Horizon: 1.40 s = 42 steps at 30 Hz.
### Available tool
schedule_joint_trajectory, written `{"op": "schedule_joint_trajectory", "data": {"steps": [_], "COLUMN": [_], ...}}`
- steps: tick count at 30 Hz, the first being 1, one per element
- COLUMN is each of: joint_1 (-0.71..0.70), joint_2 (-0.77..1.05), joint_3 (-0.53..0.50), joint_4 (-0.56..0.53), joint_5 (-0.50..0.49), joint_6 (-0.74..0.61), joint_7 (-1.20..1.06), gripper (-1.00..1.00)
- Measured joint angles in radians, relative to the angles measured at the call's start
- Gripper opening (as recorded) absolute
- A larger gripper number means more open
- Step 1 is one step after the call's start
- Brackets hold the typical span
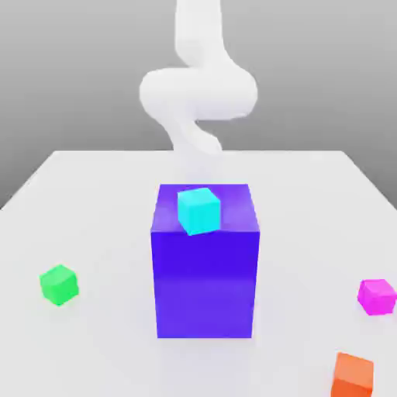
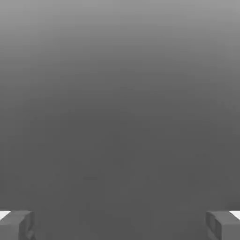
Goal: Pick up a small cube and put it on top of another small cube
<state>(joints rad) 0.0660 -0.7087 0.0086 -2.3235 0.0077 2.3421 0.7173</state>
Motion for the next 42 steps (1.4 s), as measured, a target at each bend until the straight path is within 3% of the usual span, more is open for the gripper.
{"op": "schedule_joint_trajectory", "data": {"steps": [17,24,29,30,37,42], "joint_1": [0.372,0.511,0.577,0.593,0.597,0.541], "joint_2": [0.622,0.881,1.064,1.099,1.107,0.952], "joint_3": [0.163,0.218,0.156,0.136,0.132,0.207], "joint_4": [-0.160,-0.225,-0.202,-0.194,-0.193,-0.226], "joint_5": [0.012,-0.110,-0.221,-0.235,-0.241,-0.156], "joint_6": [0.287,0.402,0.529,0.557,0.561,0.442], "joint_7": [-0.534,-0.660,-0.608,-0.597,-0.592,-0.657], "gripper": [0.00,0.00,0.00,-1.00,-1.00,-1.00]}}
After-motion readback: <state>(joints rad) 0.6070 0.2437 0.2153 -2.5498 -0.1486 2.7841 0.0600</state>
